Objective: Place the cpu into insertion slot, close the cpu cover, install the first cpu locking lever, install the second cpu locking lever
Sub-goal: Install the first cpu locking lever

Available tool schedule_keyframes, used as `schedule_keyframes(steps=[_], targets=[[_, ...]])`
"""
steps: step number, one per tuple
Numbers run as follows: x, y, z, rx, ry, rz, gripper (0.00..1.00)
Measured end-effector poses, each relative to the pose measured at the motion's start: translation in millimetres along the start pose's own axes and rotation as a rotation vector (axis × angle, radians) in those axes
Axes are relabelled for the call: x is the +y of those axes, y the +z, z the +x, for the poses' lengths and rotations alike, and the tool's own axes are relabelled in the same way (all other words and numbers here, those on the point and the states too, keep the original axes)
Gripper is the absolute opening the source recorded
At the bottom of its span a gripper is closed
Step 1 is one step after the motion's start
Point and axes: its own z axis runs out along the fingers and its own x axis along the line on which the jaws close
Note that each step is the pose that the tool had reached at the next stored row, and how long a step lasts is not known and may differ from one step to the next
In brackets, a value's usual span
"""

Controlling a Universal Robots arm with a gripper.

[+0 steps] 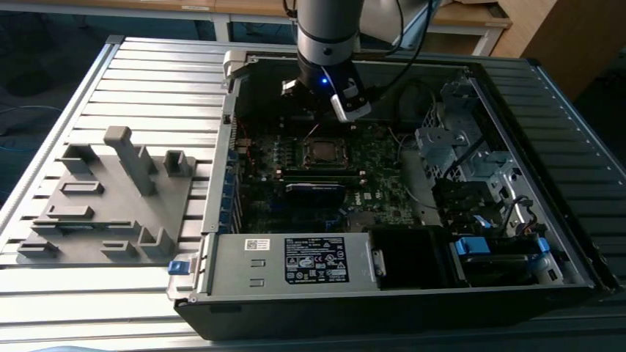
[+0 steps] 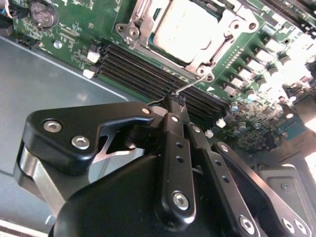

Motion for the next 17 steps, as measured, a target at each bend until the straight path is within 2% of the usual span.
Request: schedule_keyframes(steps=[17], targets=[[-0.9,3.9,-2.8,-0.0003,0.000,-0.0005,0.11]])
